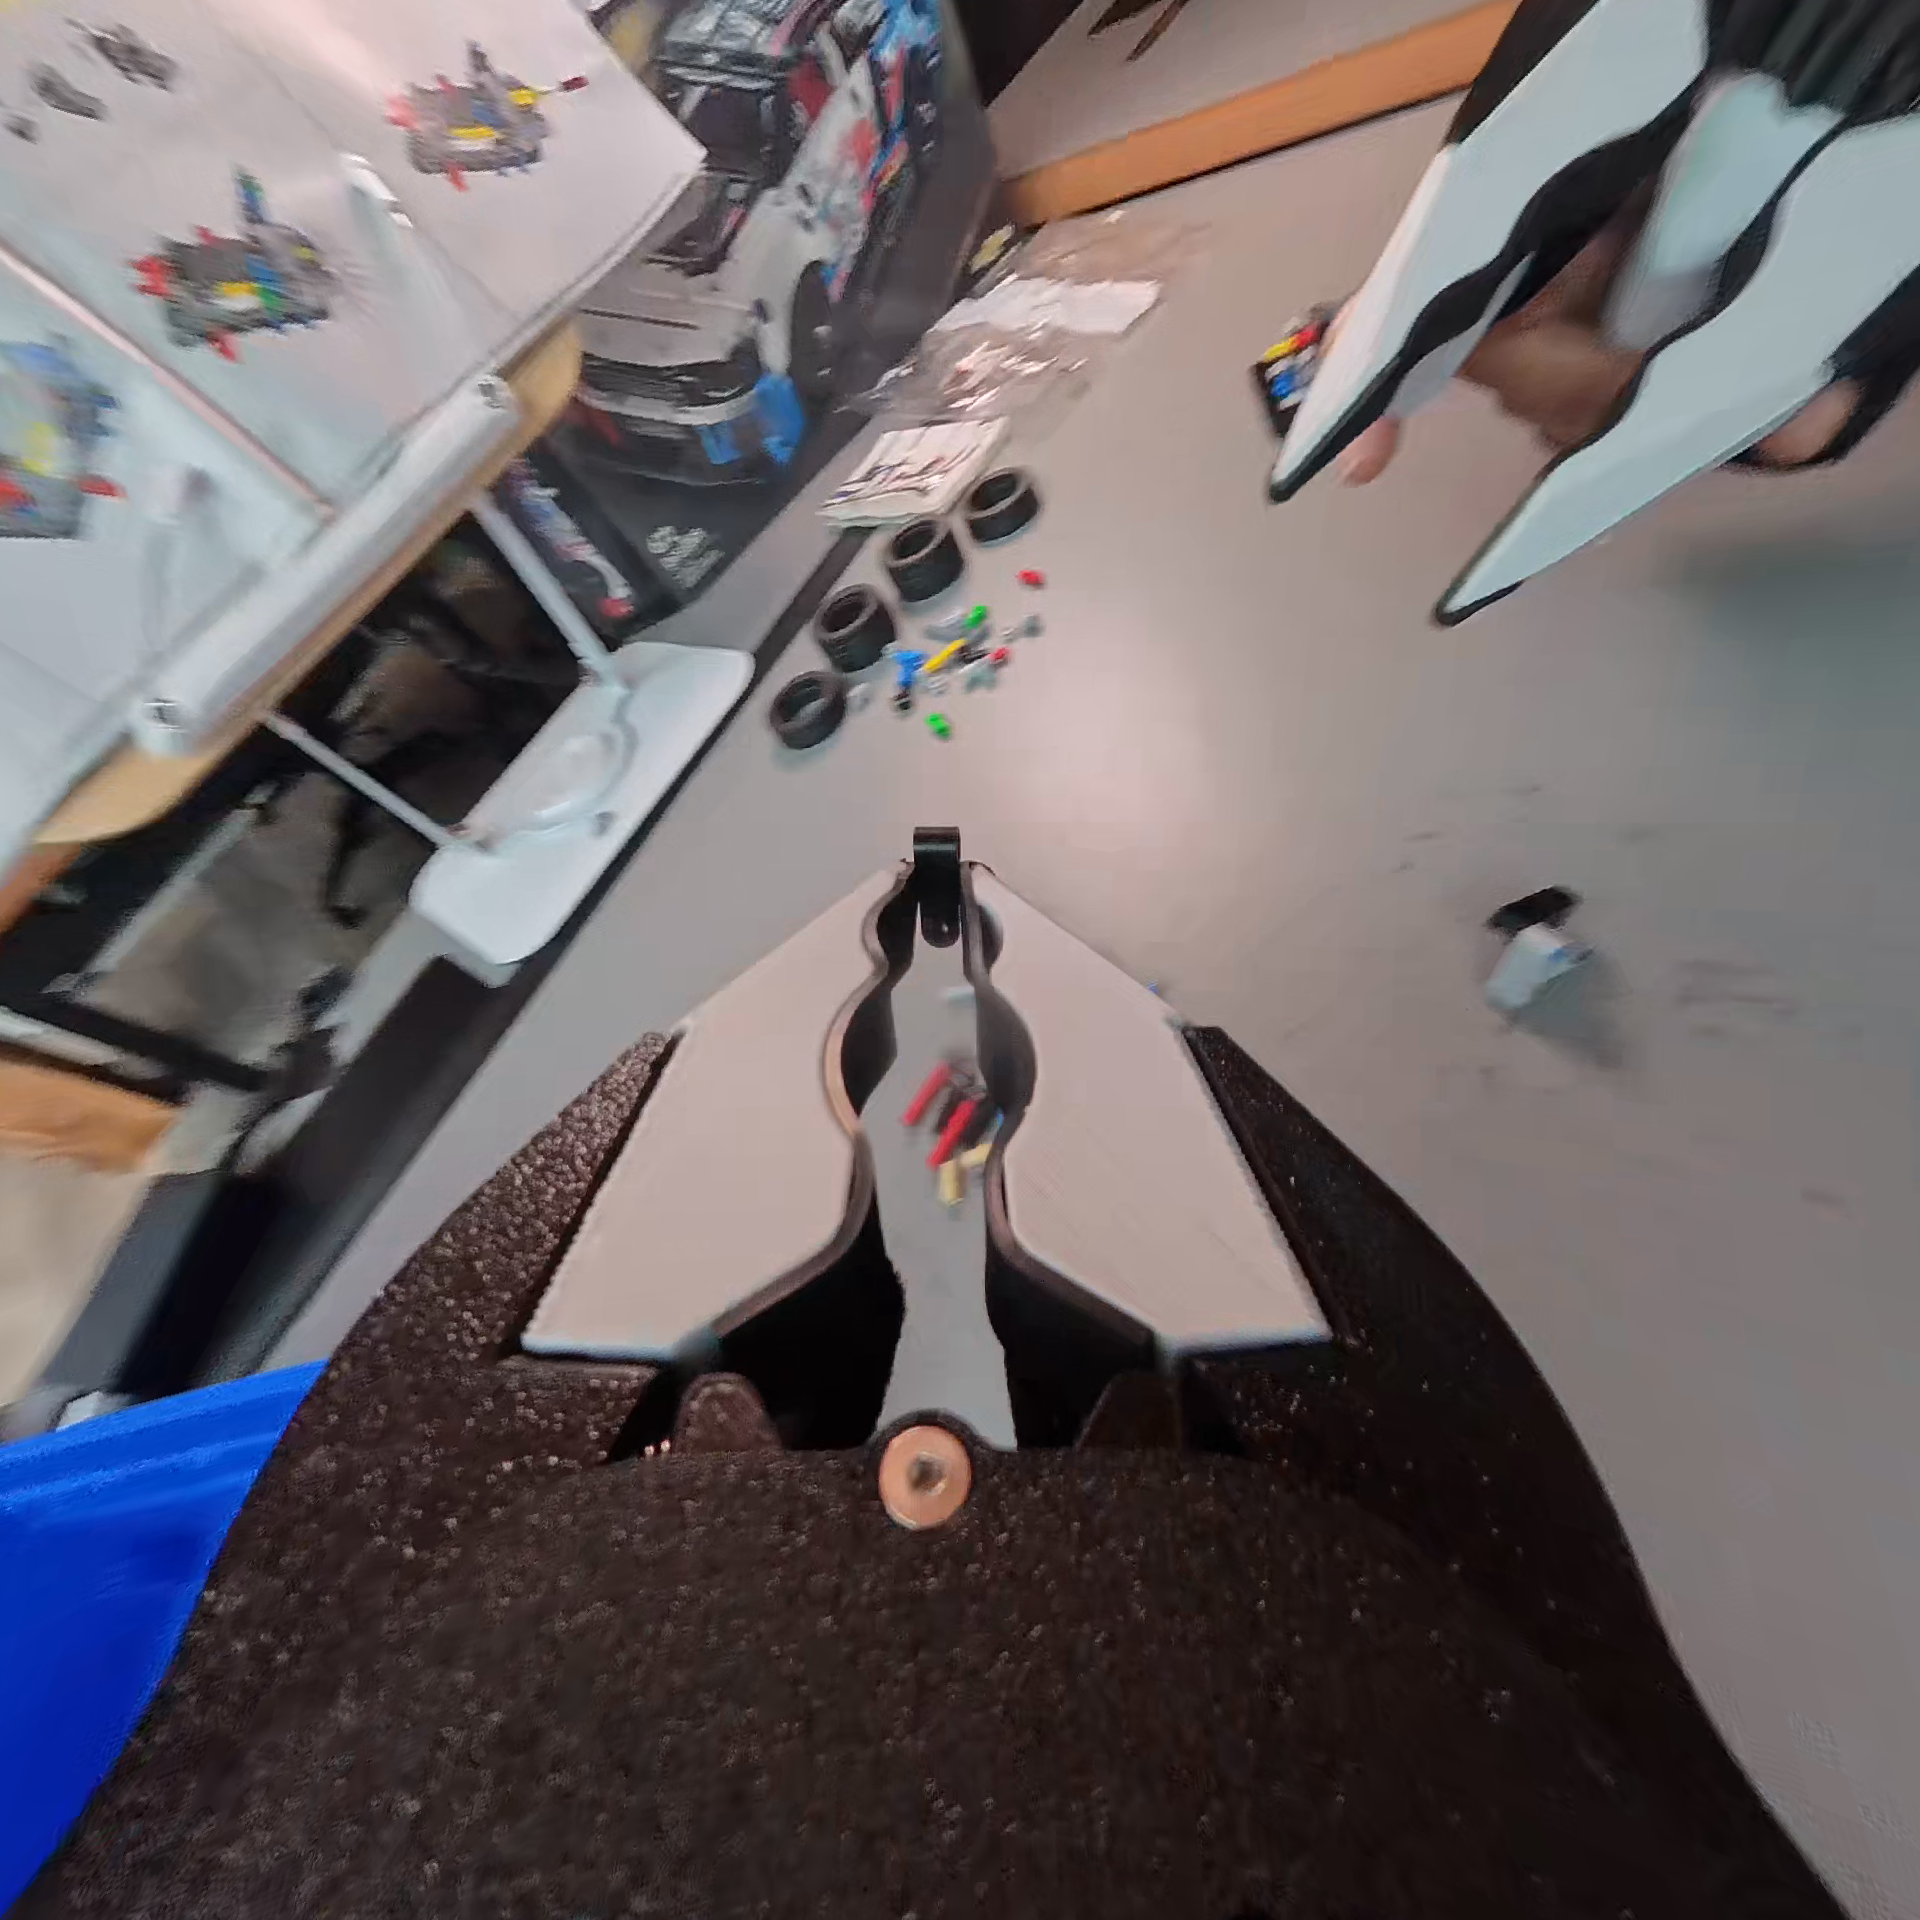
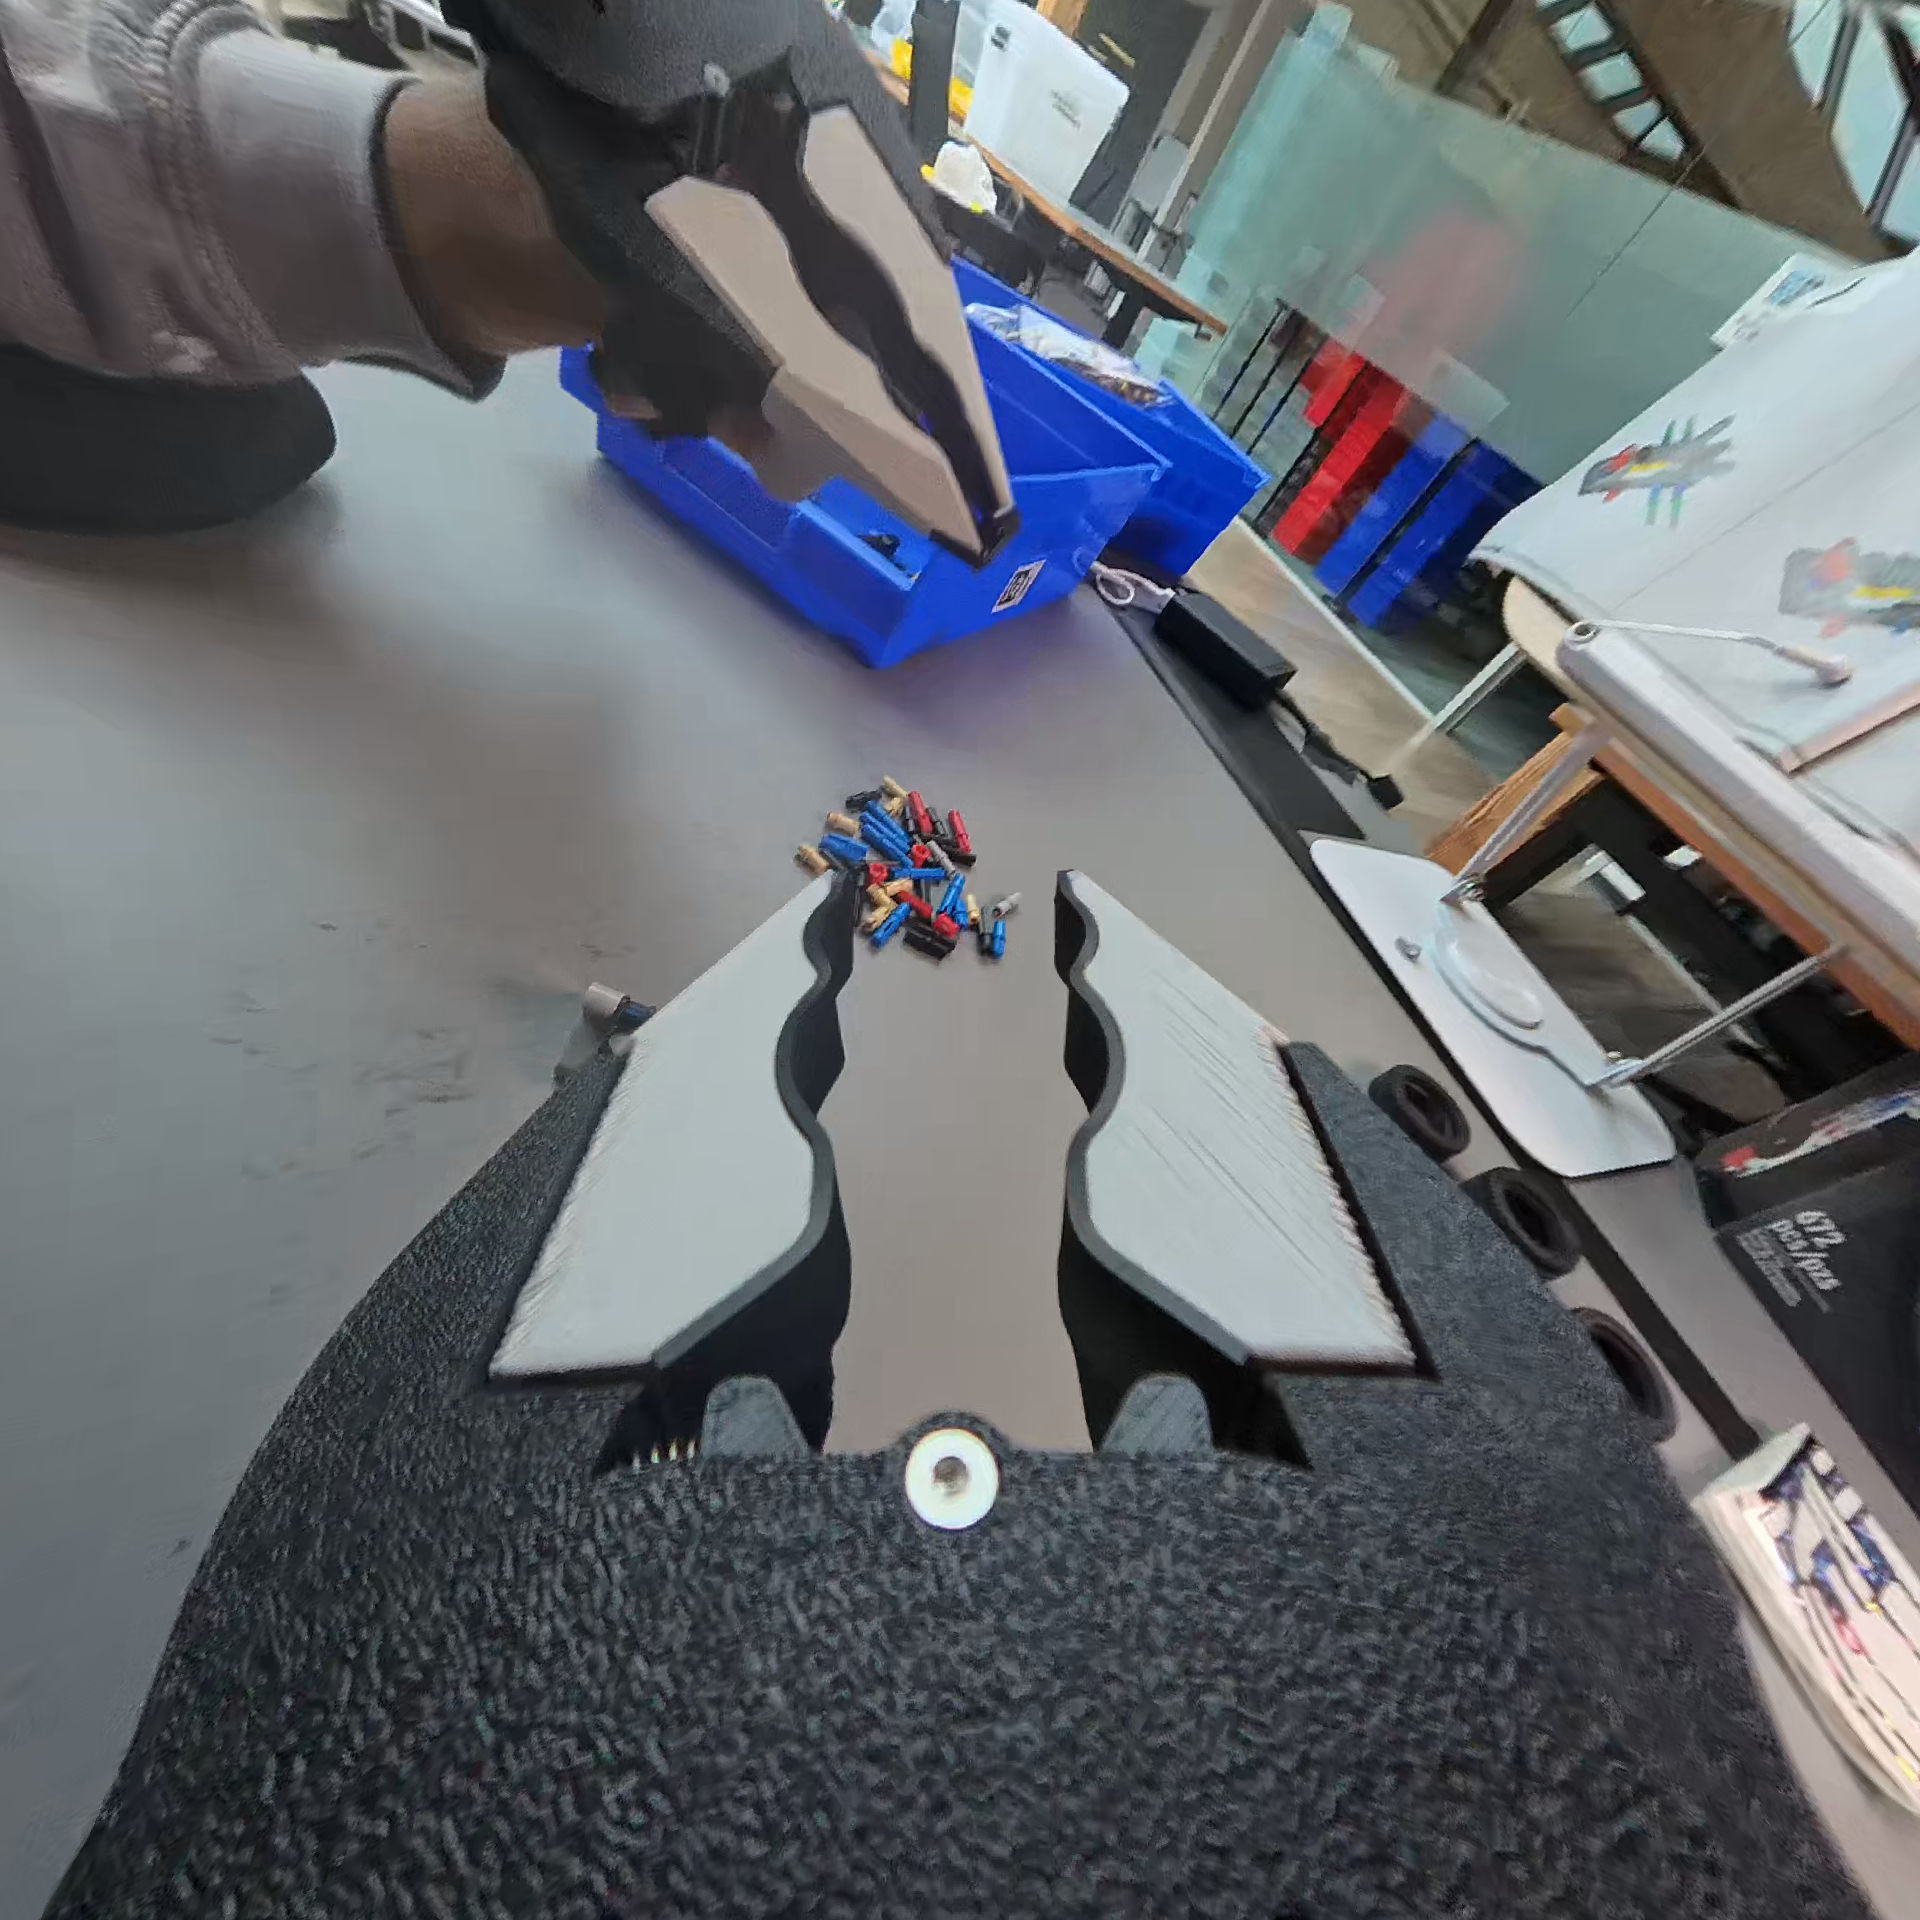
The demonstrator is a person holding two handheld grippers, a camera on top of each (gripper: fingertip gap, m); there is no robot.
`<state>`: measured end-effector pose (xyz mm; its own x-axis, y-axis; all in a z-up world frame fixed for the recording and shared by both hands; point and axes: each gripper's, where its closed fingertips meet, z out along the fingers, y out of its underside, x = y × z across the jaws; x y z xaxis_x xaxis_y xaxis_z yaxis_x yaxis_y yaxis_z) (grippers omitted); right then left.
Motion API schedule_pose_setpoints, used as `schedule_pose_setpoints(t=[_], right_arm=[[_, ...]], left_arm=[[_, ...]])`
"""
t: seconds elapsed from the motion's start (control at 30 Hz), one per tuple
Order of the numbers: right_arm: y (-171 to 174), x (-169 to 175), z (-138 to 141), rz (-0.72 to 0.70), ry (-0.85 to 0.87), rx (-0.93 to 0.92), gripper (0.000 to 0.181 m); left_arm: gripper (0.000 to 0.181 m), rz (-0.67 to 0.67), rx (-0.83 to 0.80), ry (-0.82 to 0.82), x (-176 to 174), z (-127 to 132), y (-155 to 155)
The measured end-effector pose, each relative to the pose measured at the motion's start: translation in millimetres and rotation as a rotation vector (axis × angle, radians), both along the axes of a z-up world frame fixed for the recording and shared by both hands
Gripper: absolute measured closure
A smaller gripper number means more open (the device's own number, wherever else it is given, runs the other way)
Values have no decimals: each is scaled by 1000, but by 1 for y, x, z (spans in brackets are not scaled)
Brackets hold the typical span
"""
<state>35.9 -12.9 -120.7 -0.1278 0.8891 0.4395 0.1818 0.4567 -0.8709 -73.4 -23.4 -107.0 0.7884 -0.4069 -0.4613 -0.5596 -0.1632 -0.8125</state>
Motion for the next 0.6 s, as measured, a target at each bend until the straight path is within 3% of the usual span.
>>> schedule_pose_setpoints(t=[0.17, 0.37, 0.6], right_arm=[[-9, -3, -41, 42, -190, -14, 138], [-25, -2, -62, 105, -294, -27, 138], [-26, -2, -66, 106, -311, -25, 139]], left_arm=[[174, 286, 43, 276, -74, 1, 2], [173, 548, -72, 241, -150, -8, -13], [173, 634, -118, 245, -182, -17, -25]])
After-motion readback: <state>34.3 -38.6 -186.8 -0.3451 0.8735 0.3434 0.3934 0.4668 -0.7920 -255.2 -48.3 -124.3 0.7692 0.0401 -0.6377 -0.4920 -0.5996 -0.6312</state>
